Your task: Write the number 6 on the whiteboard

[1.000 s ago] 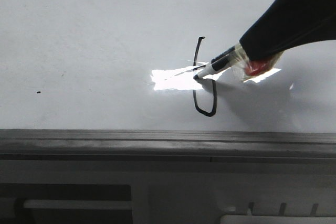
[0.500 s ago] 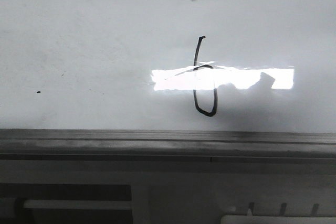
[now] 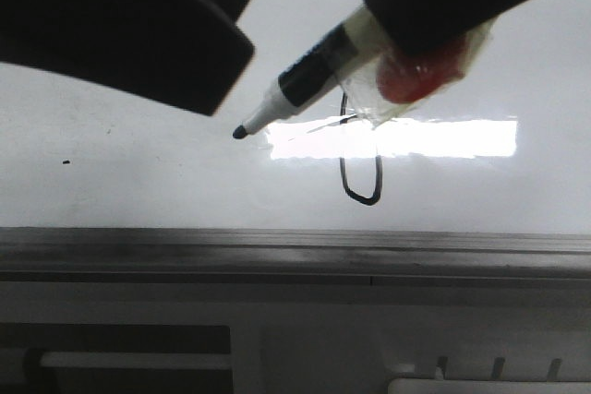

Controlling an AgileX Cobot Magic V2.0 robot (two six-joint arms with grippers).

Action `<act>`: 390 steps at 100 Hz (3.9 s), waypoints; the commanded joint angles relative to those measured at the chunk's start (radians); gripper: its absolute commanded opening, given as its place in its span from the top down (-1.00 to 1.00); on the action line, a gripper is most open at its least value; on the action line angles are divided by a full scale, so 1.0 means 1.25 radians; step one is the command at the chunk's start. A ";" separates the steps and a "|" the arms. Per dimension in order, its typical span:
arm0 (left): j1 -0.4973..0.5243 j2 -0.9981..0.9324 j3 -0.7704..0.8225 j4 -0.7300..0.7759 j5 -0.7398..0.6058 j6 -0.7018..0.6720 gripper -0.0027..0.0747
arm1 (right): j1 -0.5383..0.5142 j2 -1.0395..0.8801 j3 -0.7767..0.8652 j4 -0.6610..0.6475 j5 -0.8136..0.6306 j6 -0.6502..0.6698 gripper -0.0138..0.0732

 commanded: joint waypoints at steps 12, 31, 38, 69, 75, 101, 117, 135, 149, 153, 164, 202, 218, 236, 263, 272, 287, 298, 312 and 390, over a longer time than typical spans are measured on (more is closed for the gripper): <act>-0.029 0.042 -0.038 -0.050 -0.063 0.000 -0.13 | 0.002 -0.003 -0.024 -0.004 -0.053 -0.002 0.78; -0.031 0.082 -0.055 -0.104 -0.062 0.000 -0.12 | 0.002 -0.003 -0.024 -0.004 -0.055 -0.003 0.78; -0.031 0.096 -0.069 -0.111 -0.062 0.000 -0.10 | 0.004 -0.003 -0.024 -0.004 -0.055 -0.005 0.78; -0.031 0.153 -0.097 -0.132 -0.028 0.000 0.65 | 0.027 -0.002 -0.024 -0.006 -0.060 -0.027 0.78; -0.031 0.153 -0.097 -0.132 -0.026 0.000 0.82 | 0.027 -0.002 -0.024 -0.006 -0.060 -0.027 0.78; -0.031 0.153 -0.097 -0.132 -0.024 0.000 0.98 | 0.027 0.000 -0.024 -0.006 -0.057 -0.027 0.77; -0.028 0.153 -0.097 -0.132 0.002 0.000 0.98 | 0.027 0.000 -0.024 -0.019 -0.058 -0.027 0.29; -0.007 0.143 -0.096 -0.133 0.036 -0.071 0.98 | 0.002 -0.065 -0.027 -0.069 -0.060 -0.027 -0.46; 0.027 0.111 -0.082 -0.134 -0.001 -0.145 0.98 | -0.065 -0.166 -0.027 -0.069 -0.062 -0.016 -0.37; 0.034 0.101 -0.072 -0.143 -0.046 -0.172 0.98 | -0.088 -0.191 -0.027 -0.069 -0.062 -0.010 -0.27; 0.034 0.084 -0.027 -0.234 -0.206 -0.227 0.98 | -0.146 -0.261 -0.027 -0.069 -0.062 0.005 0.16; -0.164 0.143 0.042 -0.424 -0.750 -0.228 0.98 | -0.229 -0.312 0.013 -0.063 -0.037 0.044 0.83; -0.224 0.193 0.042 -0.525 -0.862 -0.266 0.98 | -0.229 -0.312 0.015 -0.063 -0.027 0.054 0.83; -0.224 0.245 0.042 -0.535 -0.858 -0.402 0.98 | -0.229 -0.312 0.015 -0.063 -0.027 0.054 0.83; -0.224 0.289 0.042 -0.534 -0.909 -0.437 0.98 | -0.229 -0.312 0.015 -0.062 -0.025 0.054 0.83; -0.224 0.289 0.042 -0.527 -0.939 -0.437 0.98 | -0.229 -0.312 0.015 -0.062 -0.021 0.054 0.83; -0.224 0.289 0.042 -0.526 -0.966 -0.437 0.98 | -0.229 -0.312 0.015 -0.062 -0.021 0.054 0.83; -0.221 0.289 0.042 -0.520 -0.973 -0.437 0.98 | -0.229 -0.312 0.015 -0.062 -0.021 0.054 0.83; -0.219 0.289 0.042 -0.509 -1.001 -0.437 0.98 | -0.229 -0.312 0.015 -0.062 -0.021 0.054 0.83; -0.219 0.289 0.042 -0.479 -1.068 -0.437 0.98 | -0.229 -0.312 0.015 -0.048 -0.030 0.054 0.83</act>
